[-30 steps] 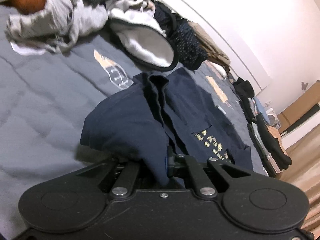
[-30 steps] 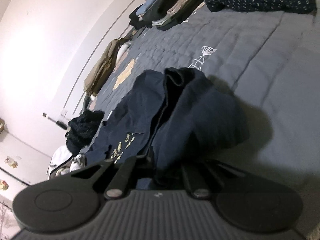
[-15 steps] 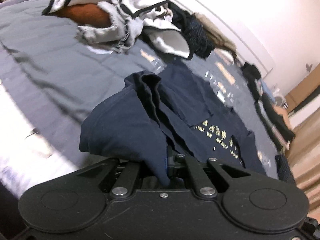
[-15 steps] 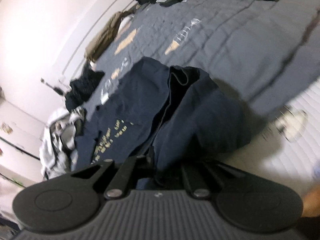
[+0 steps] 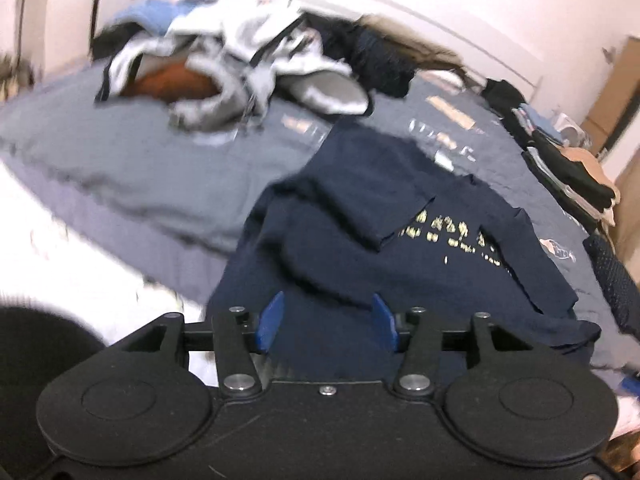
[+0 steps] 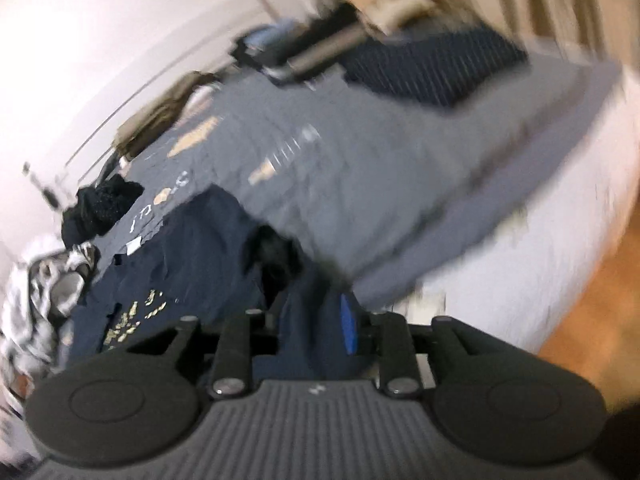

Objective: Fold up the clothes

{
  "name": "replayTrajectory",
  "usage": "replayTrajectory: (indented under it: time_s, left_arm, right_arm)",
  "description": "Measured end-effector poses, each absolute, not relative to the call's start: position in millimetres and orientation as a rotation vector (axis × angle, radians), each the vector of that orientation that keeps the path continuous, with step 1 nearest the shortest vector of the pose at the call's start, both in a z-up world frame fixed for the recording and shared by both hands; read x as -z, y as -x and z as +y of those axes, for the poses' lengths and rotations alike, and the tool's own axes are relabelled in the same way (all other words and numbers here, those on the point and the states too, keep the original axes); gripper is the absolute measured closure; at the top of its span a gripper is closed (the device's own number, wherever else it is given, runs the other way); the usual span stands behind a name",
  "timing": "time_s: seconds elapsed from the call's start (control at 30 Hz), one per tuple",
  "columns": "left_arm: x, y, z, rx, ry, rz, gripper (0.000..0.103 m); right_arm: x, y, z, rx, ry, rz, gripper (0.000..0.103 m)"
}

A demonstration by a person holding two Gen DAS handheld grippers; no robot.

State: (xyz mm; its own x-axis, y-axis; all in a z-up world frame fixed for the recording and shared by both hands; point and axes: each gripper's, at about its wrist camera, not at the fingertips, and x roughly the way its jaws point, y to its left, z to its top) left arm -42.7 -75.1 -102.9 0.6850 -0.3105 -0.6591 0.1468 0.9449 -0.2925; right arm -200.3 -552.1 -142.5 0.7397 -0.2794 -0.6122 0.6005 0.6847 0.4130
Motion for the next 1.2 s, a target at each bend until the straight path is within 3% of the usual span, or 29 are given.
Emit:
replayTrajectory:
  time_s: [0.17, 0.23, 0.3, 0.87, 1.2]
  left_arm:
    - [89.1, 22.2, -99.7, 0.342, 0.206, 0.688, 0.053]
    - [88.7, 10.8, -112.7, 0.382, 0.217, 0.671, 0.052]
    - [88.9, -0.8, -125.7, 0.422, 0.231, 0.657, 0.050]
    - [121.6, -128.7, -289.1, 0.789, 0.106, 0.583, 0.048]
    - [150.7, -147.6, -284.9, 0.773, 0.195, 0.668, 0.046]
  right_arm:
    - [120.8, 155.9, -553.3, 0.425, -0.475, 0.496, 0.071]
    - [117.0, 133.3, -560.6, 0.382, -0.459, 0.489, 0.060]
    - [114.0, 110.0, -571.2, 0.353, -0.443, 0.485, 0.058]
    - [143.0, -95.9, -604.5, 0.170, -0.169, 0.609, 0.057]
    - [180.8, -161.5, -608.0, 0.128, -0.105, 0.716, 0.056]
